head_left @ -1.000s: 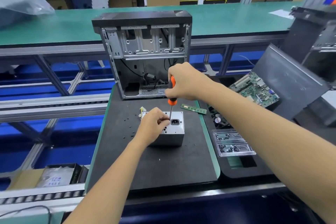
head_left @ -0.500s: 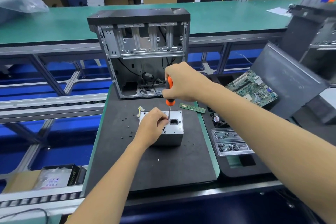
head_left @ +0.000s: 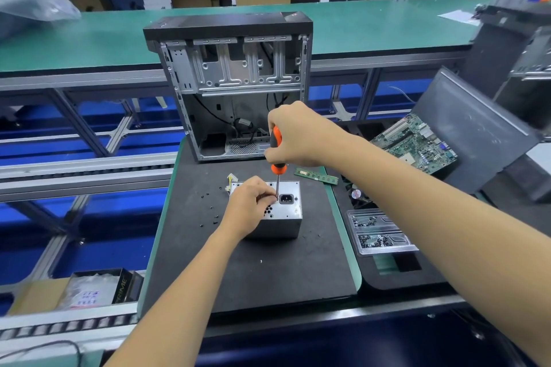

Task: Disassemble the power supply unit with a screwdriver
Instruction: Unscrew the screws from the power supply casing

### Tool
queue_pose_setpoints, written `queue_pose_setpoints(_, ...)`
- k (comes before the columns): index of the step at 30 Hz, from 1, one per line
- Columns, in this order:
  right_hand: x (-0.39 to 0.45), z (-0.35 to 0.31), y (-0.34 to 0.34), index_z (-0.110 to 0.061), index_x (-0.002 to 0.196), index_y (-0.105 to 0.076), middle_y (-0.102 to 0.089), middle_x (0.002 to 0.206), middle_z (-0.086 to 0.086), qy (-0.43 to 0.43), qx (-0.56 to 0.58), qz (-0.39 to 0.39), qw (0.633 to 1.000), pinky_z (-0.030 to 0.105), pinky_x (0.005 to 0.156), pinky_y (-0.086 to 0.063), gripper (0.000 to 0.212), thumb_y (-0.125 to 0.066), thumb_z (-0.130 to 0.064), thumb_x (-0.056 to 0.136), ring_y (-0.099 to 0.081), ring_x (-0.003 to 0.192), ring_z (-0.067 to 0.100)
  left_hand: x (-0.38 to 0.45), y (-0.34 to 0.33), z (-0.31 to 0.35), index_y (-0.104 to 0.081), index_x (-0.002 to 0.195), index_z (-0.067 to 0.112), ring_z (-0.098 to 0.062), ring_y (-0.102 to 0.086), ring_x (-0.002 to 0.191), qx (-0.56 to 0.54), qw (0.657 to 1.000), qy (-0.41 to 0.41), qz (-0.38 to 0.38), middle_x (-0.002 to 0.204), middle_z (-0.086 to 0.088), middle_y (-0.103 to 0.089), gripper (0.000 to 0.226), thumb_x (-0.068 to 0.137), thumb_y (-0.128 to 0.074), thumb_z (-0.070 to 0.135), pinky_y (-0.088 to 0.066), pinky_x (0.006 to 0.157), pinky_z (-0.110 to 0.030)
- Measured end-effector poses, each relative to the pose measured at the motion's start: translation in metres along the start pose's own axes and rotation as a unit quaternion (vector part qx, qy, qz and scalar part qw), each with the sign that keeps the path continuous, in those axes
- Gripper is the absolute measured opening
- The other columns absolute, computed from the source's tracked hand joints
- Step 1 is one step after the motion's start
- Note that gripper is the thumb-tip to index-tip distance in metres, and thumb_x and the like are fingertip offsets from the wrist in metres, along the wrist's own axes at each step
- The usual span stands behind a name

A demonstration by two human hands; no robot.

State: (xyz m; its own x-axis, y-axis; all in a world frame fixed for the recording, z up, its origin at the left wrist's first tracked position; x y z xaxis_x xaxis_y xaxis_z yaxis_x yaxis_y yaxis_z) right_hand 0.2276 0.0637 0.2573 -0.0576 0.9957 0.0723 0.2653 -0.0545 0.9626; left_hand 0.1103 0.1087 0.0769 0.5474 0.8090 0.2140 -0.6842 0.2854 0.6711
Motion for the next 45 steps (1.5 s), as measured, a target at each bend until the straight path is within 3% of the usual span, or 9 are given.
queue_pose_setpoints(7, -0.003, -0.007, -0.002, -0.007, 0.074, -0.052, -0.066, 0.068, 0.007, 0.028, -0.008, 0.002, 1.000, 0.025, 0.043, -0.033, 0.017, -0.064, -0.019, 0.073, -0.049, 0.065, 0.021, 0.000, 0.000, 0.000, -0.070, 0.078, 0.016, 0.000, -0.050, 0.072, 0.015, 1.000, -0.015, -0.006, 0.078, 0.012, -0.052, 0.009, 0.085, -0.066, 0.011, -0.033, 0.063, -0.006)
queue_pose_setpoints(14, 0.002, -0.014, -0.002, -0.014, 0.065, -0.031, -0.040, 0.066, 0.003, 0.027, -0.080, -0.007, 0.996, 0.027, 0.044, -0.026, 0.042, -0.063, -0.034, 0.083, -0.038, 0.056, 0.018, 0.000, -0.001, 0.001, -0.070, 0.078, 0.016, -0.006, -0.051, 0.070, 0.024, 1.000, -0.020, -0.004, 0.080, 0.010, -0.055, 0.007, 0.084, -0.068, 0.013, -0.036, 0.064, -0.013)
queue_pose_setpoints(21, 0.007, -0.009, -0.001, -0.014, 0.064, -0.032, -0.040, 0.064, 0.003, -0.030, -0.073, 0.033, 0.996, 0.025, 0.042, -0.024, 0.042, -0.060, -0.036, 0.086, -0.039, 0.052, 0.015, 0.003, 0.002, 0.001, -0.070, 0.081, 0.011, 0.003, -0.052, 0.074, 0.006, 1.000, -0.013, -0.016, 0.081, 0.009, -0.056, 0.009, 0.084, -0.066, 0.004, -0.035, 0.065, -0.004)
queue_pose_setpoints(29, 0.016, -0.010, -0.001, -0.010, 0.064, -0.047, -0.052, 0.032, -0.005, 0.013, -0.051, -0.109, 0.993, 0.020, 0.041, -0.040, 0.029, -0.061, -0.025, 0.084, -0.058, 0.038, 0.015, 0.005, 0.002, -0.001, -0.069, 0.079, 0.017, 0.003, -0.052, 0.075, 0.009, 1.000, -0.010, -0.019, 0.081, 0.011, -0.056, 0.014, 0.085, -0.064, 0.004, -0.034, 0.065, -0.004)
queue_pose_setpoints(33, 0.019, -0.011, 0.004, -0.004, 0.072, -0.067, -0.064, 0.048, -0.001, 0.064, -0.069, -0.136, 0.986, 0.021, 0.049, -0.047, 0.023, -0.068, -0.026, 0.079, -0.060, 0.047, 0.008, 0.005, 0.003, 0.000, -0.070, 0.080, 0.017, 0.001, -0.052, 0.071, -0.011, 0.999, -0.004, -0.030, 0.080, 0.011, -0.055, 0.013, 0.083, -0.066, 0.005, -0.035, 0.064, -0.006)
queue_pose_setpoints(39, 0.024, -0.023, 0.002, -0.017, 0.076, -0.069, -0.067, 0.070, -0.008, 0.116, -0.090, -0.182, 0.972, 0.026, 0.062, -0.052, 0.010, -0.070, -0.008, 0.072, -0.061, 0.072, 0.011, 0.003, 0.000, 0.005, -0.066, 0.072, 0.017, -0.011, -0.054, 0.068, -0.019, 1.000, 0.002, -0.009, 0.083, 0.004, -0.061, 0.010, 0.081, -0.072, 0.018, -0.046, 0.067, -0.031)
queue_pose_setpoints(41, 0.024, -0.024, 0.002, -0.015, 0.078, -0.069, -0.067, 0.073, -0.003, 0.121, -0.088, -0.187, 0.971, 0.028, 0.062, -0.051, 0.004, -0.069, -0.017, 0.075, -0.060, 0.073, 0.015, 0.002, 0.000, 0.006, -0.068, 0.074, 0.015, -0.014, -0.056, 0.071, -0.011, 1.000, 0.000, 0.003, 0.081, 0.003, -0.061, 0.010, 0.081, -0.073, 0.021, -0.047, 0.069, -0.033)
queue_pose_setpoints(43, 0.023, -0.023, 0.003, -0.014, 0.081, -0.062, -0.065, 0.072, 0.001, 0.099, -0.093, -0.177, 0.975, 0.032, 0.061, -0.051, 0.034, -0.062, -0.049, 0.082, -0.061, 0.071, 0.020, 0.002, 0.000, 0.005, -0.071, 0.078, 0.015, -0.013, -0.056, 0.073, -0.002, 1.000, 0.001, 0.008, 0.080, 0.005, -0.061, 0.009, 0.080, -0.073, 0.023, -0.046, 0.069, -0.030)
queue_pose_setpoints(45, 0.023, -0.019, 0.006, -0.013, 0.085, -0.046, -0.052, 0.068, 0.001, 0.055, -0.142, -0.136, 0.979, 0.034, 0.052, -0.039, 0.047, -0.039, -0.059, 0.093, -0.054, 0.063, 0.020, 0.003, 0.000, 0.004, -0.071, 0.076, 0.016, -0.010, -0.056, 0.072, -0.006, 1.000, 0.007, 0.009, 0.080, 0.006, -0.061, 0.009, 0.080, -0.074, 0.023, -0.044, 0.067, -0.025)
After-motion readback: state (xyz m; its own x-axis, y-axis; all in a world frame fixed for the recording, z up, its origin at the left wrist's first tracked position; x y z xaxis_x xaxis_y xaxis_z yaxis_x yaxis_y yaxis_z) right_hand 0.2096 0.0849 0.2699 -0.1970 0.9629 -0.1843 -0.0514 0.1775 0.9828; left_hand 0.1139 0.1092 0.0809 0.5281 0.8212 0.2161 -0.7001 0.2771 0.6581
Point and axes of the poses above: each hand's wrist, its own x-axis towards the middle knuckle, its own y-axis out of the back of the hand, z = x × y, the point moved 3 cm from there along x, towards the middle knuckle
